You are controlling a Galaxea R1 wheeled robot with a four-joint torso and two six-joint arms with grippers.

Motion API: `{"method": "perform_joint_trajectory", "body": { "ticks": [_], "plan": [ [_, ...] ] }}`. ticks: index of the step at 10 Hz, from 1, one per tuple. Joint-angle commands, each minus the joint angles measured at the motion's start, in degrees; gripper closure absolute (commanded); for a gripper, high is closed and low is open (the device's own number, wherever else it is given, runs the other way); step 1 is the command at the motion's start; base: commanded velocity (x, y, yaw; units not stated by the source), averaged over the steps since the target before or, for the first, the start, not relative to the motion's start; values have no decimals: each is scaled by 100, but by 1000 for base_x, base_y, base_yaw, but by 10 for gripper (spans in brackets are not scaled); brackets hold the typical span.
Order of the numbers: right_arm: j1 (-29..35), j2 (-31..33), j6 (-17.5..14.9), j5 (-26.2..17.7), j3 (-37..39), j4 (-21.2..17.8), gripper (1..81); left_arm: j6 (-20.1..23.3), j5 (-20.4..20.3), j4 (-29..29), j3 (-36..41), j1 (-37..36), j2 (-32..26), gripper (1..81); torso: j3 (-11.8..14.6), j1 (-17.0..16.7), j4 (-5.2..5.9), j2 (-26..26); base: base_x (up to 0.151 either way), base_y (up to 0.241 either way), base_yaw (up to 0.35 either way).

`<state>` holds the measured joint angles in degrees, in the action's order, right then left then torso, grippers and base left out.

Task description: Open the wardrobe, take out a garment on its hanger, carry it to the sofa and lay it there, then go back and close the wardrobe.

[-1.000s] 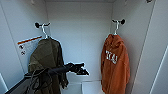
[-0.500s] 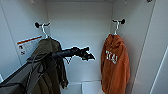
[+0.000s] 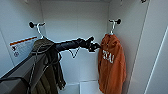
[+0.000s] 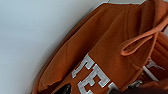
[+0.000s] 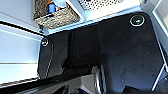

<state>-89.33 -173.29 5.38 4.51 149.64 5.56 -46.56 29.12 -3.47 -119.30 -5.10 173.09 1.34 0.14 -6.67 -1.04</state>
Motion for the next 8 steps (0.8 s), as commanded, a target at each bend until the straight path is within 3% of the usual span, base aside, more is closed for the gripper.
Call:
{"method": "perform_joint_trajectory", "body": {
  "ticks": [1,4,5,6,8],
  "plan": [
    [315,-33,-1,-266,-41,-55,10,-20,-276,-277,-103,-1366,33,10,0,-2,2,0,0,0,0],
    [341,-59,-1,-266,-41,-54,10,-20,-503,-741,-103,-1744,24,10,0,0,-15,0,0,0,0],
    [332,-68,-1,-266,-41,-46,10,-20,-591,-899,-103,-1814,15,10,-179,0,-15,2,0,0,0],
    [332,-68,-1,-266,-41,-46,10,-20,-662,-1048,-94,-1867,32,10,-13,0,-15,2,0,0,0],
    [350,-77,-1,-266,-41,-46,10,-20,-820,-1260,-76,-2008,103,10,-65,0,-15,2,0,0,0]
  ]
}}
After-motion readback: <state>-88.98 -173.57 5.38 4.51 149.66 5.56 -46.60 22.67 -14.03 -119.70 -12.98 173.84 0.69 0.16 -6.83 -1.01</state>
